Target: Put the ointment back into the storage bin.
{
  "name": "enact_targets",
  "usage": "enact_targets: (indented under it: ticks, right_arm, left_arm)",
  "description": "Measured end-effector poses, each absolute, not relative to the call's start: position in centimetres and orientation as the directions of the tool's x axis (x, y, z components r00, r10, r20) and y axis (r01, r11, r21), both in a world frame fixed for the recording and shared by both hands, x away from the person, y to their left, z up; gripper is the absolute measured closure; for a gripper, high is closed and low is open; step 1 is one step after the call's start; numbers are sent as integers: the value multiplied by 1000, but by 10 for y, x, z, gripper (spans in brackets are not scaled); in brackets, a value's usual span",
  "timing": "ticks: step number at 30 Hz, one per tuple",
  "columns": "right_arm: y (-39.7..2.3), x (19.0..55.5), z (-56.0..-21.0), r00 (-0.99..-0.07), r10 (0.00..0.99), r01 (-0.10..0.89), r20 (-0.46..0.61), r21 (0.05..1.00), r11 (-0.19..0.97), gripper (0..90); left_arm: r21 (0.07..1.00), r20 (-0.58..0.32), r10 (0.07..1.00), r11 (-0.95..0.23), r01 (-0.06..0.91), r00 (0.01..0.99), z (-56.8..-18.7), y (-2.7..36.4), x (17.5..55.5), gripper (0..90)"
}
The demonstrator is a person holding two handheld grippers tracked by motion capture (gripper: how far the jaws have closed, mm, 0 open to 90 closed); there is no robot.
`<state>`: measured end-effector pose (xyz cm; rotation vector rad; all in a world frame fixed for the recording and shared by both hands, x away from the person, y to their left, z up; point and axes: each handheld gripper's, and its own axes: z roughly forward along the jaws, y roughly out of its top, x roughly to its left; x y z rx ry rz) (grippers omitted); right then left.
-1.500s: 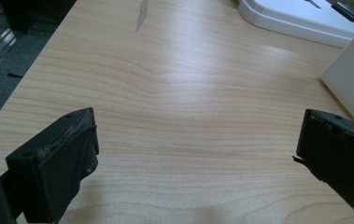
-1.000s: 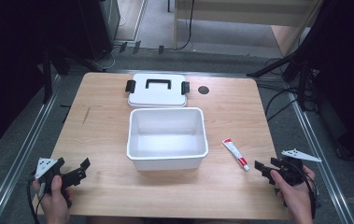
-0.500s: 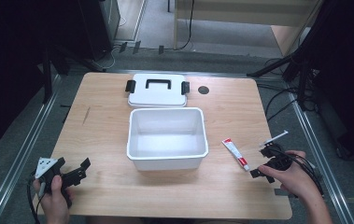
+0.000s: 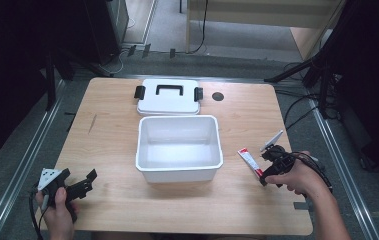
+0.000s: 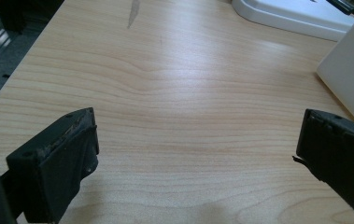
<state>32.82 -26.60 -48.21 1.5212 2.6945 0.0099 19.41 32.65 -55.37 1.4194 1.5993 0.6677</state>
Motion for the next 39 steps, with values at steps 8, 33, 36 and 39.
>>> enact_targets:
  ticks: [8, 33, 36, 39]
  right_arm:
    - [-258, 345, -489, -482, 876, 876, 28, 16, 481, 428]
    - [-234, 368, -497, -502, 865, 865, -5, 33, 502, 622]
    - [-233, 369, -498, -501, 865, 865, -16, 30, 501, 640]
    - [-232, 371, -498, -502, 865, 864, -20, 34, 502, 677]
  left_arm:
    - [839, -252, 967, 202, 505, 32, -554, 326, 195, 0]
    - [838, -253, 967, 199, 508, 38, -554, 326, 195, 1]
    - [837, -255, 966, 201, 508, 39, -554, 326, 195, 1]
    - [836, -258, 965, 202, 510, 40, -554, 326, 196, 1]
